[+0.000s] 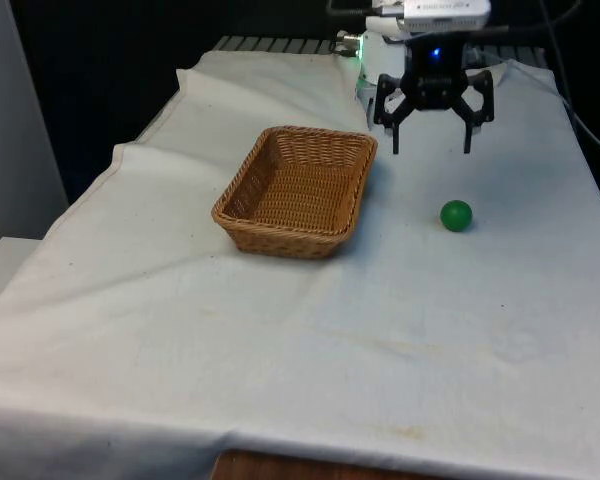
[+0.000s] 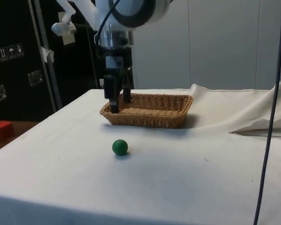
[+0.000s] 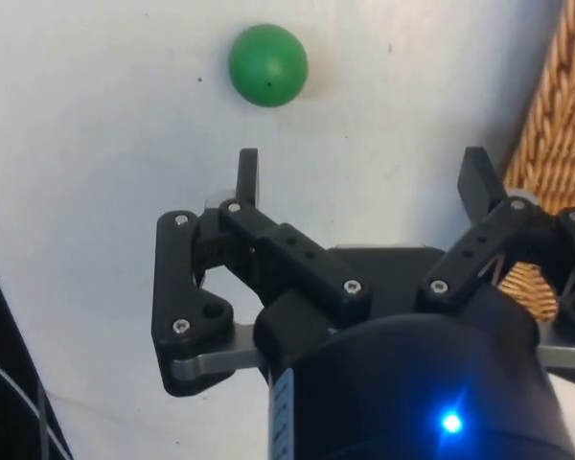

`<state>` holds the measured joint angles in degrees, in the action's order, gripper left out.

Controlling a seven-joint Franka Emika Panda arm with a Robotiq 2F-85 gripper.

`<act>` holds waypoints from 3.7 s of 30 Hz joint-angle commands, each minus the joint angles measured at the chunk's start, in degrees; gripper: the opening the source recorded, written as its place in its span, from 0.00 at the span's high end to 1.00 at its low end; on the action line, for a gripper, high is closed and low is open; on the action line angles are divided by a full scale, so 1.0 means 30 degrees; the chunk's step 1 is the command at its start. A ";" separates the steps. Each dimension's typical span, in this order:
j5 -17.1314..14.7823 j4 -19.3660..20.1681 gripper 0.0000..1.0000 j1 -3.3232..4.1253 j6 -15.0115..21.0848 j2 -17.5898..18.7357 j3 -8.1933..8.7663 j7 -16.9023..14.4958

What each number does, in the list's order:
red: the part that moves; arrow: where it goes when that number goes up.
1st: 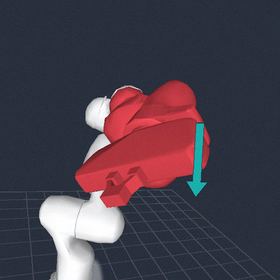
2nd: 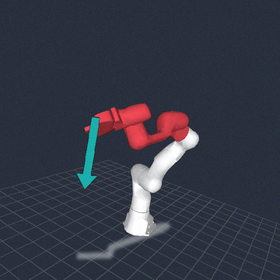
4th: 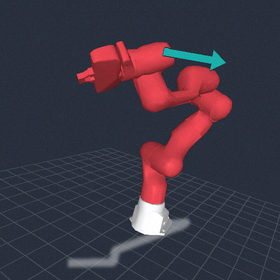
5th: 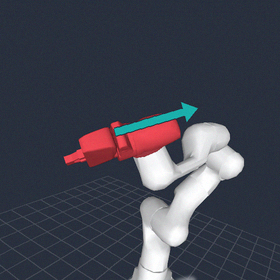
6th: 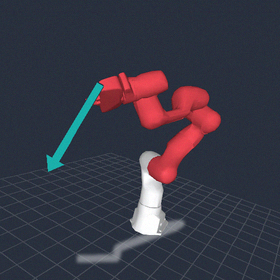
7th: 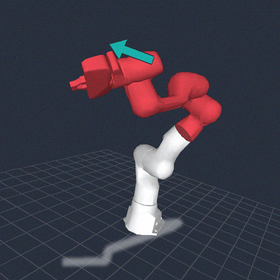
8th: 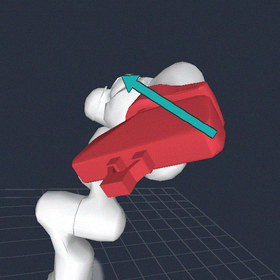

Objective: Pick up the ball and place it into the basket.

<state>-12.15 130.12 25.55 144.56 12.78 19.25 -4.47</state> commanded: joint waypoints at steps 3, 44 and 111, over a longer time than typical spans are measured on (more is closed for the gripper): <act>-0.0783 0.0076 0.00 -0.0115 0.0401 0.0210 -0.0248 -0.0497; -0.4297 -0.0134 0.00 0.0038 0.4698 0.3820 -0.2540 -0.1623; -0.3361 0.0535 0.99 0.0229 0.3934 0.1738 -0.2445 -0.1108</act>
<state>-23.20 131.44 25.84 156.53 18.16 11.29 -8.59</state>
